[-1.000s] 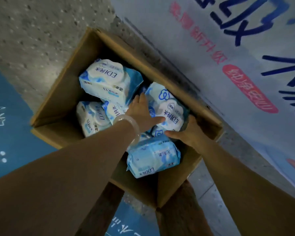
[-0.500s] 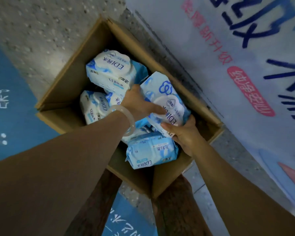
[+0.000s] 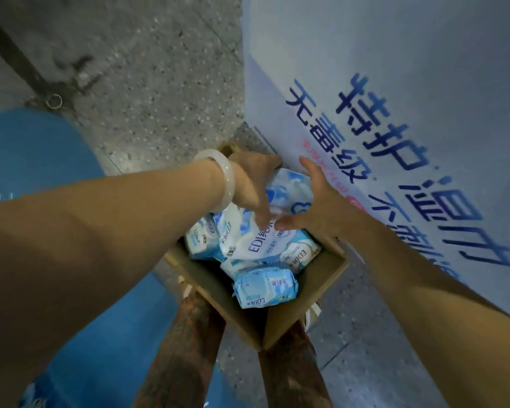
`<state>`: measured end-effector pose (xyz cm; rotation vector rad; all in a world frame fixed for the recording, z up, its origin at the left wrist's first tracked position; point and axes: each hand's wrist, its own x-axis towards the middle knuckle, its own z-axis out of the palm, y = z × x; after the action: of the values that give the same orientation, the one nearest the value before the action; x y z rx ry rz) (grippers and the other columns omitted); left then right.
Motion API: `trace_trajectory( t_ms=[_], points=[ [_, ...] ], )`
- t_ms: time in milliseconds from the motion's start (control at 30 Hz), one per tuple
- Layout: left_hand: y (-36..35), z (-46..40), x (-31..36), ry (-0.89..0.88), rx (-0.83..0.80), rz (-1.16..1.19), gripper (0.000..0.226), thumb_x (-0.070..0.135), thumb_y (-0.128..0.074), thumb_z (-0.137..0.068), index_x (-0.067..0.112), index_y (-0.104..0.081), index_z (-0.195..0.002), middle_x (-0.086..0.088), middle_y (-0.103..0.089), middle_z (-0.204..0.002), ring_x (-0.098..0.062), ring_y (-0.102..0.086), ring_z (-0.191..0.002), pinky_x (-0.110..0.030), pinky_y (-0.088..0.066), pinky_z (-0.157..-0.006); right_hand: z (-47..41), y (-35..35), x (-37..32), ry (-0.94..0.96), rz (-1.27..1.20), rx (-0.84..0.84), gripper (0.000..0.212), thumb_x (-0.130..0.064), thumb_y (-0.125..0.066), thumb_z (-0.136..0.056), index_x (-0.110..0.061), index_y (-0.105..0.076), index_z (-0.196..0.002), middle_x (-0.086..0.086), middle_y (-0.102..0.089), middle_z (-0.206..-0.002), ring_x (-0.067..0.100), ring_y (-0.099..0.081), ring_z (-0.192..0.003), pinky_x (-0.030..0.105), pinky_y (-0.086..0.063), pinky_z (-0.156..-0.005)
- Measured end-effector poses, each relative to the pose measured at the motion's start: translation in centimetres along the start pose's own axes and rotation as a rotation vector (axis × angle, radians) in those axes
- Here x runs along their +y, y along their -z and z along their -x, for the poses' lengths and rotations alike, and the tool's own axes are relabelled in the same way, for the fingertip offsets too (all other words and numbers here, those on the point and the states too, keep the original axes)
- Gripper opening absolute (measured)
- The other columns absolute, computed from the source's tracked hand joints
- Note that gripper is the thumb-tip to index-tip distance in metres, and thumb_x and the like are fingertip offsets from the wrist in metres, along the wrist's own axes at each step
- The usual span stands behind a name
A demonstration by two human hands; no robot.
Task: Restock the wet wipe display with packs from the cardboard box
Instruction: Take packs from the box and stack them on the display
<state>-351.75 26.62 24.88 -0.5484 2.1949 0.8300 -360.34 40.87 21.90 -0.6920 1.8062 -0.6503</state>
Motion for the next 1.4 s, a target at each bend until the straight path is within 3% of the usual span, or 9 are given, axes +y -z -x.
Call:
trace_trajectory(
  t_ms=[167,267,500,767,867,1067,1167,1233,1400],
  points=[
    [4.7,4.4,2.5,-0.072,0.010,-0.095,0.094,0.036,-0.089,-0.040,0.023,-0.047,-0.123,0.003,-0.064,-0.113,-0.022,-0.063,-0.100,-0.037,-0.054,-0.088,4.4,2.4,-5.1,0.043,-0.069,0.041,0.081,-0.011,-0.089,-0.058,-0.043,-0.036,-0.111,-0.032,-0.045,-0.107,-0.006,-0.051,-0.099,0.002,-0.043,-0.078],
    [8.6,8.4,5.6,-0.131,0.038,-0.148,0.088,0.035,-0.089,-0.041,0.023,-0.049,-0.118,0.004,-0.064,-0.109,-0.020,-0.062,-0.098,-0.035,-0.054,-0.086,8.6,4.6,-8.8,0.042,-0.168,0.083,0.083,-0.010,-0.088,-0.060,-0.035,-0.037,-0.121,-0.026,-0.049,-0.105,-0.007,-0.053,-0.090,0.003,-0.046,-0.065],
    [19.8,22.0,19.9,-0.358,0.177,-0.327,0.093,0.039,-0.089,-0.046,0.028,-0.043,-0.126,0.009,-0.059,-0.117,-0.013,-0.058,-0.102,-0.025,-0.050,-0.087,24.7,14.6,-19.9,0.059,-0.055,0.384,0.108,-0.035,-0.090,-0.050,-0.032,-0.031,-0.140,-0.005,-0.040,-0.137,0.013,-0.048,-0.121,0.033,-0.047,-0.101],
    [28.9,34.8,40.8,-0.671,0.373,-0.436,0.079,0.027,-0.093,-0.043,0.025,-0.050,-0.109,0.006,-0.064,-0.098,-0.016,-0.062,-0.091,-0.028,-0.051,-0.079,45.4,27.8,-27.7,0.206,-0.035,0.801,0.098,-0.030,-0.089,-0.060,-0.031,-0.031,-0.140,-0.010,-0.044,-0.131,0.010,-0.048,-0.118,0.030,-0.045,-0.097],
    [28.9,36.7,48.2,-0.741,0.464,-0.626,0.088,0.031,-0.092,-0.047,0.024,-0.045,-0.121,0.008,-0.056,-0.100,-0.013,-0.052,-0.087,-0.022,-0.039,-0.073,50.2,30.6,-25.9,0.271,-0.108,0.919,0.083,-0.020,-0.086,-0.065,-0.034,-0.036,-0.130,-0.019,-0.047,-0.112,-0.006,-0.052,-0.092,0.007,-0.045,-0.073],
    [22.8,34.7,60.2,-0.768,0.480,-1.137,0.078,0.035,-0.087,-0.051,0.020,-0.049,-0.117,0.000,-0.061,-0.100,-0.020,-0.053,-0.082,-0.029,-0.044,-0.070,52.8,32.8,-16.1,0.269,-0.342,1.090,0.080,-0.009,-0.086,-0.064,-0.032,-0.034,-0.120,-0.007,-0.054,-0.123,0.004,-0.060,-0.097,0.011,-0.052,-0.064],
    [18.9,31.6,65.5,-0.766,0.489,-1.365,0.083,0.035,-0.087,-0.047,0.022,-0.049,-0.120,-0.004,-0.057,-0.107,-0.025,-0.057,-0.087,-0.036,-0.053,-0.080,53.4,33.7,-11.4,0.072,-0.357,1.206,0.088,-0.034,-0.088,-0.059,-0.023,-0.039,-0.131,0.001,-0.039,-0.140,0.020,-0.049,-0.119,0.015,-0.052,-0.064],
    [15.9,29.3,67.7,-0.816,0.519,-1.459,0.087,0.031,-0.082,-0.057,0.025,-0.042,-0.133,-0.011,-0.043,-0.132,-0.032,-0.055,-0.109,-0.046,-0.051,-0.089,53.9,34.3,-8.9,-0.155,-0.171,1.288,0.109,-0.061,-0.078,-0.045,-0.020,-0.038,-0.138,0.007,-0.038,-0.142,0.027,-0.044,-0.125,0.032,-0.052,-0.087],
    [11.0,23.2,65.6,-1.112,0.707,-0.886,0.080,0.030,-0.063,-0.083,0.024,-0.016,-0.148,-0.011,-0.022,-0.152,-0.033,-0.031,-0.135,-0.044,-0.033,-0.107,54.5,33.7,-5.9,-0.332,-0.004,1.242,0.102,-0.031,-0.079,-0.074,-0.014,-0.012,-0.149,0.010,-0.017,-0.151,0.031,-0.026,-0.140,0.038,-0.033,-0.111]
  ],
)
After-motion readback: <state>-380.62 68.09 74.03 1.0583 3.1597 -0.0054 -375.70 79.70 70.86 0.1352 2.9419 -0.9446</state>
